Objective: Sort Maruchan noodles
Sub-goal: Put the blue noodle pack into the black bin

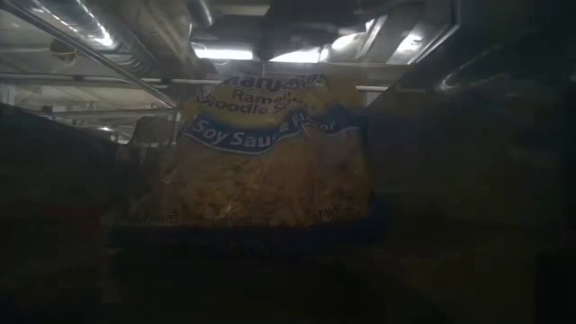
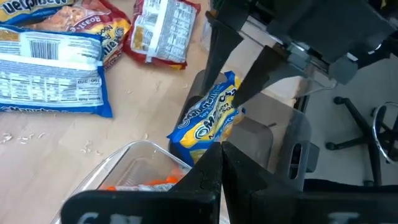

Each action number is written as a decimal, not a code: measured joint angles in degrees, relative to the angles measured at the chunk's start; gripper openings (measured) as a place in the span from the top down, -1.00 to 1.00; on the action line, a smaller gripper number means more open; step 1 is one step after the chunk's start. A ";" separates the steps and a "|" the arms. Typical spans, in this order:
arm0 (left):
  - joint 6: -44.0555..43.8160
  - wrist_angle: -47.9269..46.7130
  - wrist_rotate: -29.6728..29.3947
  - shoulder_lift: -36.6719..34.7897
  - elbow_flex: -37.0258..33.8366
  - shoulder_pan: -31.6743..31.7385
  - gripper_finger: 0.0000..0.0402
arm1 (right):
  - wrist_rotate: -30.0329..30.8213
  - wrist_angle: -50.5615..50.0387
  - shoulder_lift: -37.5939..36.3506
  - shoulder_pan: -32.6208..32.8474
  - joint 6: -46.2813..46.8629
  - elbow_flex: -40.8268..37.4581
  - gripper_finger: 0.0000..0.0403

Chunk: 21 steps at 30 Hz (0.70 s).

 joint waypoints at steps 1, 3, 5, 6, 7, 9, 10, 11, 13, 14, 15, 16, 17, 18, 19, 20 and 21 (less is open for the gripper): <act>0.00 0.03 0.02 0.00 0.00 -0.04 1.00 | -0.01 0.25 0.00 0.00 0.14 0.00 0.17; 0.00 0.00 0.00 0.00 0.00 -0.21 1.00 | -0.43 0.08 -0.02 0.04 0.71 0.00 0.13; 0.03 0.01 -0.01 0.00 0.00 -0.28 1.00 | -2.39 -0.02 -0.02 0.02 2.49 0.00 0.09; 0.02 0.01 -0.02 0.00 0.00 -0.28 1.00 | -3.32 0.00 0.00 0.00 3.57 0.00 0.07; 0.02 0.03 -0.01 0.00 0.00 -0.28 1.00 | -3.95 0.27 0.52 -0.01 4.30 0.02 0.04; 0.02 0.04 -0.02 0.00 0.00 -0.28 1.00 | -4.25 0.10 1.87 -0.01 5.63 0.02 -0.01; 0.02 0.02 -0.01 0.00 0.00 -0.28 1.00 | -4.32 -0.70 2.71 -0.01 6.24 -0.12 -0.04; 0.02 0.06 -0.03 0.00 0.00 -0.28 1.00 | -4.48 -0.46 3.45 -0.01 6.64 -0.13 -0.07; 0.02 -0.04 -0.02 0.02 0.00 -0.37 1.00 | -4.47 -0.24 4.10 -0.02 7.11 -0.13 -0.12; 0.04 0.04 -0.06 0.02 0.00 -0.36 1.00 | -4.47 0.16 4.17 -0.02 7.17 -0.09 -0.14; 0.04 0.02 -0.20 0.02 0.00 -0.37 1.00 | -4.49 0.04 4.17 0.00 7.23 -0.09 -0.15; 0.04 -0.09 -0.34 0.02 0.00 -0.36 1.00 | -4.47 -0.12 4.23 -0.02 7.26 -0.09 -0.16; 0.05 -0.07 -0.46 0.02 0.00 -0.35 1.00 | -4.47 -0.14 4.28 -0.02 7.26 -0.09 -0.15; 0.07 -0.07 -0.58 0.02 0.00 -0.35 1.00 | -4.47 -0.23 4.31 -0.02 7.22 -0.09 -0.14; 0.09 -0.12 -0.60 0.02 0.00 -0.35 1.00 | -4.47 -0.22 4.31 -0.02 7.09 -0.09 -0.10; 0.09 -0.11 -0.61 0.02 0.00 -0.35 1.00 | -4.47 -0.24 4.25 -0.02 7.06 -0.09 -0.06; 0.10 -0.11 -0.62 0.02 0.00 -0.35 1.00 | -4.49 -0.40 4.17 0.00 7.06 -0.09 0.01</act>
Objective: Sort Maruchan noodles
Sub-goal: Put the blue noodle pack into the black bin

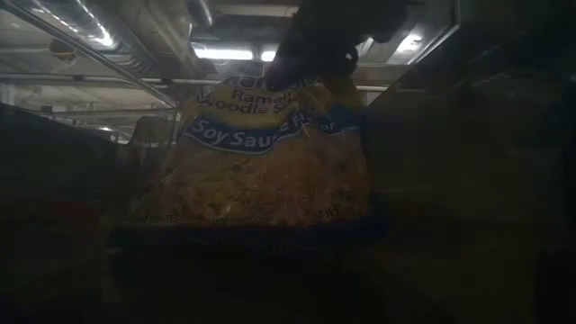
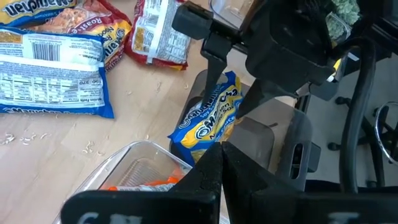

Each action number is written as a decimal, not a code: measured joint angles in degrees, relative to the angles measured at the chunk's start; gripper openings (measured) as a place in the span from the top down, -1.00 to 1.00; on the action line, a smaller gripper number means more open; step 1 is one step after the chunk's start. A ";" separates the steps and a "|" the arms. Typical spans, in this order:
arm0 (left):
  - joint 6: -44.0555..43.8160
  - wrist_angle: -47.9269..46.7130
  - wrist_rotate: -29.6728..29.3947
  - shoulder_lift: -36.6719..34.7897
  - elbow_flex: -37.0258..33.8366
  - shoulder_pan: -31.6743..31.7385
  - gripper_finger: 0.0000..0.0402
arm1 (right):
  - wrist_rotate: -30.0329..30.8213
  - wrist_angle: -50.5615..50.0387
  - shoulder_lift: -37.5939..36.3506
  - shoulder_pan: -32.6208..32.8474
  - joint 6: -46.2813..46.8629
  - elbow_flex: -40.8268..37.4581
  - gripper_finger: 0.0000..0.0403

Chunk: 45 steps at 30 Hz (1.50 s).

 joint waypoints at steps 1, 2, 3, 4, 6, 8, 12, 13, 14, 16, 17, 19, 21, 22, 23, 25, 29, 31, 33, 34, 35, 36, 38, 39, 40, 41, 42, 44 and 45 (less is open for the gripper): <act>0.12 0.00 0.00 0.00 0.00 0.01 1.00 | 0.02 -0.08 -0.02 -0.02 0.00 0.00 0.10; 0.23 0.00 0.00 0.00 0.00 0.02 1.00 | 0.02 -0.10 -0.02 -0.02 0.00 0.00 0.19; 0.32 -0.01 -0.02 0.00 0.00 0.02 1.00 | 0.02 -0.17 -0.04 -0.01 0.00 0.00 0.29; 0.34 -0.02 -0.05 0.00 0.00 0.02 1.00 | 0.02 -0.23 -0.04 -0.02 -0.02 0.00 0.41; 0.36 0.00 -0.28 0.00 0.00 0.02 1.00 | 0.02 -0.34 -0.05 -0.02 -0.02 0.00 0.64; 0.40 -0.02 -0.37 0.00 0.00 0.02 1.00 | 0.02 -0.53 -0.07 -0.02 -0.03 0.00 0.86; 0.56 -0.02 -0.35 0.00 0.00 0.02 1.00 | -0.83 -0.82 -0.13 -0.02 -0.42 0.00 0.94; 0.89 -0.02 -0.35 0.02 0.00 0.02 1.00 | -1.53 -0.81 -0.16 -0.03 -0.64 0.00 0.95; 1.27 -0.04 -0.35 0.02 0.00 0.02 1.00 | -2.34 -0.88 -0.37 -0.06 -0.92 0.00 0.97; 1.81 -0.04 -0.35 0.02 0.00 0.02 1.00 | -4.68 -0.77 -0.97 -0.06 -2.04 0.00 0.99; 1.91 -0.04 -0.35 0.02 0.00 0.02 1.00 | -6.03 -0.52 -1.38 -0.04 -2.44 0.00 0.98; 1.92 -0.09 -0.35 0.02 0.00 0.02 1.00 | -8.56 -0.54 -2.20 -0.04 -3.45 0.00 0.99; 2.04 -0.13 -0.51 0.02 0.00 0.02 1.00 | -11.05 -0.50 -2.81 -0.37 -4.05 0.00 0.99; 2.16 -0.13 -0.83 0.02 0.00 0.02 1.00 | -12.64 -0.52 -2.98 -0.44 -4.40 0.00 0.99; 2.43 -0.13 -1.15 0.04 0.00 0.02 1.00 | -14.14 -0.53 -3.04 -0.68 -4.74 0.00 1.00; 2.87 -0.12 -1.71 0.04 0.00 0.03 1.00 | -17.23 -0.32 -3.04 -1.25 -5.20 0.00 1.00; 3.31 -0.13 -2.34 0.04 0.00 0.02 1.00 | -21.97 -0.18 -2.67 -2.48 -5.43 -0.01 1.00; 3.44 -0.15 -2.68 0.04 0.00 0.04 1.00 | -23.39 0.06 -1.99 -3.18 -5.47 -0.11 1.00; 3.46 -0.27 -2.99 0.04 0.00 0.04 1.00 | -23.50 -0.52 -1.63 -3.63 -5.46 -0.17 1.00; 3.46 -0.29 -3.00 0.04 0.00 0.02 1.00 | -23.57 -0.52 -1.38 -3.94 -5.46 -0.16 1.00; 3.47 -0.32 -3.04 0.04 0.00 0.04 1.00 | -23.65 0.01 -1.07 -4.28 -5.45 -0.14 1.00; 3.48 -0.52 -3.04 0.04 0.00 0.04 1.00 | -23.43 -0.20 -0.90 -4.41 -5.39 -0.13 1.00; 3.48 -0.68 -3.11 0.04 0.00 0.04 1.00 | -21.74 -1.02 -0.63 -4.70 -5.13 -0.15 1.00; 3.48 -0.77 -3.27 0.04 0.00 0.03 1.00 | -20.80 -0.84 -0.37 -4.85 -5.20 -0.15 1.00; 3.48 -1.01 -3.28 0.04 0.00 0.04 1.00 | -20.26 -1.03 -0.20 -5.01 -5.38 -0.15 1.00; 3.48 -1.14 -3.35 0.04 0.00 0.02 1.00 | -19.73 -1.51 -0.15 -5.04 -5.48 -0.15 1.00; 3.48 -1.26 -3.41 0.04 0.00 0.02 1.00 | -19.16 -1.69 -0.10 -5.05 -5.53 -0.17 1.00; 3.49 -1.98 -3.43 0.04 0.00 0.04 1.00 | -17.83 -1.32 0.38 -5.33 -5.61 -0.13 0.97; 3.49 -2.09 -3.45 0.04 0.00 0.04 1.00 | -17.28 -2.12 0.50 -5.31 -5.66 -0.15 0.94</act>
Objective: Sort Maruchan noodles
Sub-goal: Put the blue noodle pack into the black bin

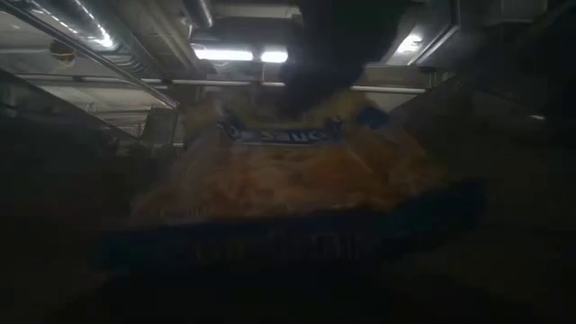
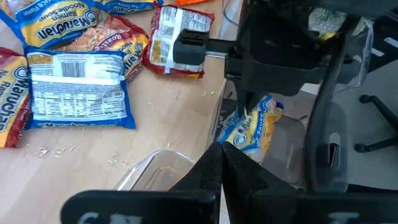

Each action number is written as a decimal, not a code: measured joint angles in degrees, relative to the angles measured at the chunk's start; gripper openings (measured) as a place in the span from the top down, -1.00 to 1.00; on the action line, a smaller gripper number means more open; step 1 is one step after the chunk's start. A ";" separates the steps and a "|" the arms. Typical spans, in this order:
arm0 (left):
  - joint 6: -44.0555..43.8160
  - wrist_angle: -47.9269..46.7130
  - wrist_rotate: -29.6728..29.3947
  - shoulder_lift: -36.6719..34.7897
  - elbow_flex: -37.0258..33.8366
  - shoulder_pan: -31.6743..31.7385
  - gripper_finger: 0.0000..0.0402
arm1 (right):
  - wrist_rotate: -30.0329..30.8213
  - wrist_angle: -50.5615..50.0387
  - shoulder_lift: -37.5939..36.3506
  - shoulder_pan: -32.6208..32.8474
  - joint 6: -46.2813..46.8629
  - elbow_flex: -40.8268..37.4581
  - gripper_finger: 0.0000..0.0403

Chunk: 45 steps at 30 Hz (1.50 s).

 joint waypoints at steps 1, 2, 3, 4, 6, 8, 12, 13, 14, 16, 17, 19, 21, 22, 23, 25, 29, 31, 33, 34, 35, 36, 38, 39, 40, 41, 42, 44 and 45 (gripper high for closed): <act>0.02 -0.03 0.00 0.00 0.00 0.00 1.00 | 0.33 -0.71 0.03 0.03 -0.03 -0.06 0.89; 0.20 -0.29 0.00 0.00 0.00 0.00 1.00 | 0.85 -0.81 0.03 0.03 -0.34 -0.07 0.83; 0.80 -0.55 0.00 0.00 0.00 -0.02 1.00 | 1.67 -0.80 0.03 0.03 -0.82 -0.06 0.76; 1.59 -0.64 0.00 0.00 0.00 0.00 1.00 | 2.63 -0.84 0.03 0.03 -1.04 -0.05 0.68; 4.07 -0.71 0.00 0.00 0.00 0.00 1.00 | 4.03 -1.33 0.03 0.02 -1.07 0.05 0.50; 6.73 -0.73 0.00 0.00 0.00 0.30 1.00 | 4.29 -1.54 0.03 -0.27 -1.07 0.15 0.34; 10.41 -1.14 -0.02 0.00 0.00 1.57 1.00 | 6.03 -2.43 0.03 -0.85 -0.83 -0.21 0.12; 11.26 -1.16 -0.02 0.00 0.00 1.93 1.00 | 7.49 -3.07 0.03 -1.05 -0.71 -0.23 0.09; 11.96 -1.18 -0.02 0.00 0.00 2.36 1.00 | 8.89 -3.81 0.03 -1.18 -0.60 -0.28 0.07; 13.47 -1.18 0.03 0.00 0.00 3.19 1.00 | 10.92 -4.62 0.03 -1.66 -0.48 -0.33 0.04; 14.31 -1.18 0.20 0.00 0.00 3.62 1.00 | 11.26 -4.94 0.03 -1.97 -0.42 -0.33 0.04; 15.66 -1.24 0.73 0.00 0.00 4.44 1.00 | 11.07 -5.42 0.03 -2.36 0.55 -0.33 0.03; 16.34 -1.41 0.96 0.00 0.00 5.11 1.00 | 10.19 -5.24 0.03 -2.40 1.01 -0.28 0.03; 16.46 -1.51 0.94 0.00 0.00 5.38 1.00 | 9.88 -5.36 0.03 -2.39 0.92 0.18 0.03; 16.48 -1.68 0.94 0.00 0.00 5.63 1.00 | 9.82 -5.64 0.03 -2.27 0.59 1.08 0.03; 16.48 -2.60 0.90 0.00 0.00 6.15 1.00 | 10.15 -6.53 -0.18 -2.21 -0.82 3.79 0.03; 16.47 -4.07 -0.18 0.00 0.00 6.29 1.00 | 12.45 -11.17 -0.67 -2.17 -2.33 9.89 0.03; 16.43 -4.09 -0.71 0.00 0.00 6.29 1.00 | 12.72 -13.01 -0.67 -2.17 -2.76 11.77 0.04; 16.43 -4.11 -1.01 0.00 0.00 6.10 1.00 | 12.38 -12.04 -0.69 -1.63 -2.93 11.72 0.10; 16.40 -4.10 -1.05 0.00 0.00 6.12 1.00 | 12.42 -12.26 -0.69 -1.44 -2.98 11.20 0.15; 16.22 -4.09 -1.03 0.00 0.00 6.12 1.00 | 12.39 -12.42 -0.67 -1.07 -3.14 10.45 0.22; 16.14 -4.09 -1.03 0.00 0.00 6.10 1.00 | 12.52 -12.37 -0.62 -0.83 -3.17 9.69 0.30; 16.00 -4.09 -1.09 0.00 0.00 6.05 1.00 | 13.48 -12.20 -0.60 -0.51 -3.19 8.04 0.48; 16.00 -4.09 -1.09 0.00 0.00 6.05 1.00 | 13.96 -11.98 -0.60 -0.48 -2.91 7.24 0.58; 15.97 -4.09 -1.07 0.00 0.00 6.05 1.00 | 14.49 -11.36 -0.60 -0.55 -2.34 6.32 0.68; 15.90 -4.07 -1.09 0.00 0.00 6.05 1.00 | 14.73 -10.86 -0.60 -0.70 -1.94 5.46 0.78; 15.69 -4.05 -1.07 0.00 0.00 6.05 1.00 | 14.87 -10.64 -0.60 -0.72 -1.34 4.67 0.87; 15.52 -4.05 -1.09 0.00 0.00 6.05 1.00 | 15.94 -9.36 -0.60 -0.83 -0.69 2.95 0.96; 15.50 -4.03 -1.09 0.00 0.00 6.05 1.00 | 16.56 -8.46 -0.60 -0.79 -0.29 2.02 0.96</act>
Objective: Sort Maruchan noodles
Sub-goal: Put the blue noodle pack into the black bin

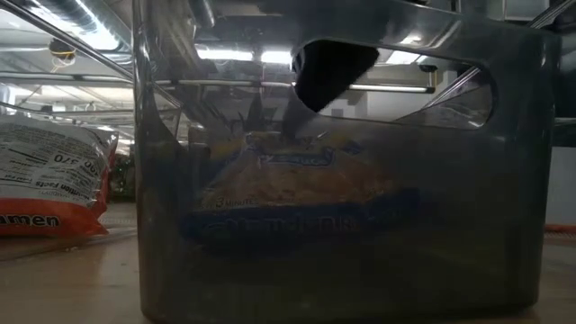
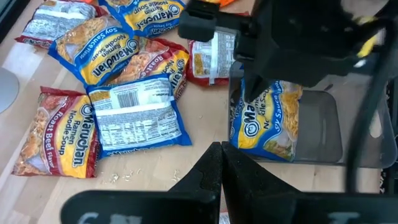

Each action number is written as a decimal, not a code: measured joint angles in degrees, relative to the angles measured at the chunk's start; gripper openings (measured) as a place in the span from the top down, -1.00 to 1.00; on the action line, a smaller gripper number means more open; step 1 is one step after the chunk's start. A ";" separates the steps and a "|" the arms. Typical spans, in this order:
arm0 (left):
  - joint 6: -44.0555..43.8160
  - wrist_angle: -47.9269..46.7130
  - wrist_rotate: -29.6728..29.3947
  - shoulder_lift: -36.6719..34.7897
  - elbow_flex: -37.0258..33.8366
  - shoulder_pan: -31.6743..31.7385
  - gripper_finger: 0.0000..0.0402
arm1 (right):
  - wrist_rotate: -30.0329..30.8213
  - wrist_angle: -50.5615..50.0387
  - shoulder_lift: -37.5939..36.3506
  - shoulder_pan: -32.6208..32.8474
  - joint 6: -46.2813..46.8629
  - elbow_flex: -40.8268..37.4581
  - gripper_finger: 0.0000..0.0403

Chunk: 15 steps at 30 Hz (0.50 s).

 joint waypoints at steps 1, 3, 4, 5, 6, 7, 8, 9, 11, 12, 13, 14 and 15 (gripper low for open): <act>-0.02 0.01 0.00 0.00 0.00 0.00 1.00 | 0.19 0.56 0.00 0.06 0.63 -0.88 0.93; -0.21 0.01 0.01 0.00 0.00 0.00 1.00 | -0.64 1.17 0.04 0.10 1.63 -2.20 0.87; -0.42 0.03 0.00 0.00 0.00 0.00 1.00 | -0.99 2.02 0.04 0.10 2.29 -2.92 0.85; -0.52 0.03 0.01 0.00 0.00 0.00 1.00 | -1.42 3.16 0.04 0.12 2.54 -3.68 0.84; -0.53 0.03 0.02 0.00 0.00 0.00 1.00 | -1.85 3.80 0.04 0.12 2.77 -4.34 0.84; -0.53 0.03 0.00 0.00 0.00 0.00 1.00 | -2.13 3.94 0.04 0.12 2.87 -4.82 0.84; -0.53 0.03 0.00 0.00 0.00 0.00 1.00 | -2.39 3.97 0.07 0.12 3.00 -5.14 0.84; -0.53 0.03 0.01 0.00 0.00 0.00 1.00 | -2.73 4.11 0.09 0.12 2.96 -5.36 0.85; -0.53 0.04 0.00 0.00 0.00 0.00 1.00 | -3.75 4.46 0.61 0.07 2.89 -5.49 0.87; -0.53 0.02 0.00 0.00 0.00 0.00 1.00 | -4.27 4.33 0.74 0.01 2.53 -5.60 0.88; -0.53 0.01 0.00 0.00 0.00 0.00 1.00 | -5.04 4.40 0.99 -0.04 1.97 -5.62 0.89; -0.53 0.01 0.00 0.00 0.00 0.00 1.00 | -6.10 5.47 1.20 -0.04 1.15 -5.61 0.90; -0.41 0.01 0.02 0.00 0.00 0.00 1.00 | -7.13 6.30 1.36 -0.05 0.62 -5.61 0.90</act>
